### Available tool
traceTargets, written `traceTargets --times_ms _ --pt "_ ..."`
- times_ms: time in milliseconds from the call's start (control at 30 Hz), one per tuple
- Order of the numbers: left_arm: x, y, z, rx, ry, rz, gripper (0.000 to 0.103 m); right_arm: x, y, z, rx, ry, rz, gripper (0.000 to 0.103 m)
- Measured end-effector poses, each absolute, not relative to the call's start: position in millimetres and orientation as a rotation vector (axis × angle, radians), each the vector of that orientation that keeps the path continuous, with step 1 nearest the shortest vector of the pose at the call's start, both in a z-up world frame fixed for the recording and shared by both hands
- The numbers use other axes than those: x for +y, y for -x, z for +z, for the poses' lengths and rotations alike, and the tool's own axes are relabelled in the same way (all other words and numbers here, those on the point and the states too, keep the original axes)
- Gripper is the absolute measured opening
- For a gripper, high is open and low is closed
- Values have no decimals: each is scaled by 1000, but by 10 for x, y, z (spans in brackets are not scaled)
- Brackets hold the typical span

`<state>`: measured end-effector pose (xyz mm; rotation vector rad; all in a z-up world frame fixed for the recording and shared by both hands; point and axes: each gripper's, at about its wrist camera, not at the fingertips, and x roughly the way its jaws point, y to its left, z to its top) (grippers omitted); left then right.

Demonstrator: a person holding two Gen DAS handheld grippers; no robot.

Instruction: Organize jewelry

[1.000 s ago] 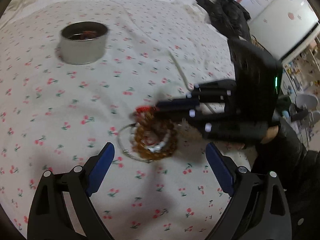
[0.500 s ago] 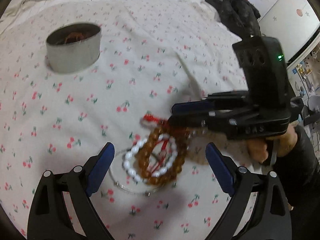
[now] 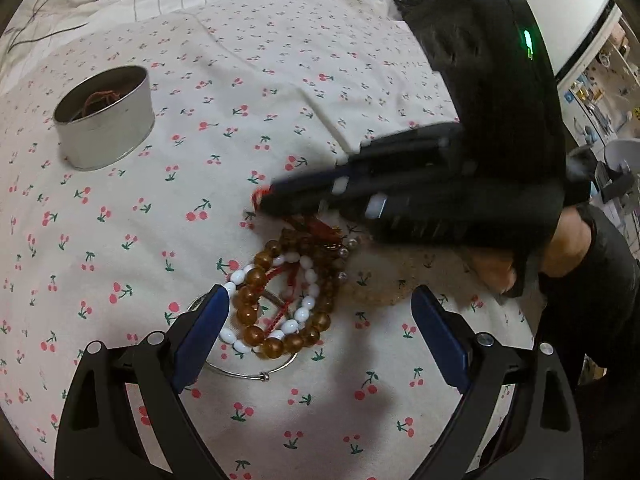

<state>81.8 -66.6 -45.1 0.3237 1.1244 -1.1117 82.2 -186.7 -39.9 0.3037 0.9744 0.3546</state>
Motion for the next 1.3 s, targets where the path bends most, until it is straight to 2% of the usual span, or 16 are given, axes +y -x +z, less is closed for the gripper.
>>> traceTargets --times_ms 233,267,300,333,367,400,467,600,1300 --pt "-699 -846 -513 1143 -301 -1106 88 -2252 -776 -287 904 -547 373 9" --pt "-709 -847 -522 1141 -303 -1106 81 -2276 -777 -284 899 -555 368 9" --pt "-719 -844 -531 1141 -311 -1105 68 -2293 -773 -273 898 -556 367 9" --pt "-723 -854 -547 1143 -322 -1094 62 -2288 -777 -257 899 -556 368 9" --pt "-724 -868 -568 1153 -325 -1087 49 -2287 -773 -261 902 -556 370 9" --pt "-725 -892 -615 1175 -334 -1075 30 -2270 -777 -270 907 -551 369 9" --pt "-716 -926 -673 1191 -354 -1041 20 -2275 -761 -265 911 -549 374 9" --pt "-663 -974 -643 1191 -328 -1023 10 -2284 -752 -256 902 -554 377 9" --pt "-301 -1135 10 1032 -3 -1170 10 -2472 -701 -165 838 -645 390 9"
